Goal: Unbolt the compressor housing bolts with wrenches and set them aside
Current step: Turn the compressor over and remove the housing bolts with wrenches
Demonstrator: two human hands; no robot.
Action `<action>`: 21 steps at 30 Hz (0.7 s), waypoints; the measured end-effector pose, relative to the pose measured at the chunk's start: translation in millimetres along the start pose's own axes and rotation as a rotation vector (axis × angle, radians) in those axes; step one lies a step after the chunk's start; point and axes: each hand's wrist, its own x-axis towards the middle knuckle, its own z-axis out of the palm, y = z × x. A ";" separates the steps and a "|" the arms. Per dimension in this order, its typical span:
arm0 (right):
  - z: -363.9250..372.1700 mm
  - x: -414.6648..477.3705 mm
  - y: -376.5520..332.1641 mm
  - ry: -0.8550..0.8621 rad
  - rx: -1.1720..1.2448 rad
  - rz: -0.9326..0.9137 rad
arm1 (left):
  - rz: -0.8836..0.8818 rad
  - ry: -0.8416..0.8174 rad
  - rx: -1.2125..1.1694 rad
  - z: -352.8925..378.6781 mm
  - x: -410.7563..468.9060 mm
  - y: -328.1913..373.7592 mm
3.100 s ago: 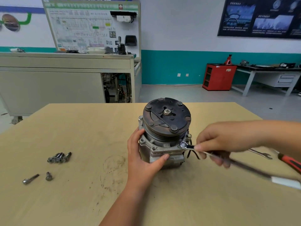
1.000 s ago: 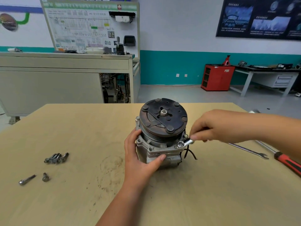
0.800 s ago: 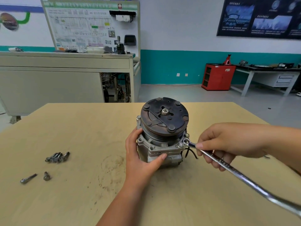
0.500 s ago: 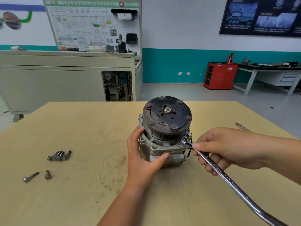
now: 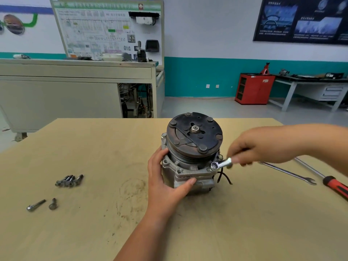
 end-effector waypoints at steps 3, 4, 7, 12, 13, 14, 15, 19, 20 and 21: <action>7.9 -13.7 5.8 -0.262 0.527 0.055 | -0.010 0.002 -0.009 0.5 -0.2 0.5; 12.6 -17.4 5.0 -0.284 0.654 0.058 | -0.007 0.001 -0.012 0.5 -0.5 0.7; 30.6 -20.4 -2.9 -0.267 0.840 0.055 | 0.001 0.005 -0.007 0.8 -0.1 0.9; 44.4 -16.0 -17.6 -0.234 0.984 0.077 | 0.000 0.008 -0.009 0.0 -0.3 1.3; 46.3 -14.8 -19.7 -0.236 1.002 0.078 | 0.000 0.009 -0.008 0.1 0.0 1.4; 46.7 -14.3 -20.9 -0.241 1.007 0.083 | -0.002 0.009 -0.009 0.1 -0.2 1.2; 45.0 -14.3 -21.4 -0.250 0.988 0.090 | -0.004 0.009 -0.009 0.2 -0.2 1.0; 20.7 -9.5 -13.6 -0.129 0.449 0.098 | -0.008 0.005 -0.010 0.5 -0.1 0.7; 12.1 -6.6 -11.8 -0.055 0.228 0.068 | -0.010 0.004 -0.006 0.4 -0.1 0.9; 4.2 -3.7 -9.9 0.030 0.035 0.029 | -0.009 0.004 -0.001 0.6 0.0 1.1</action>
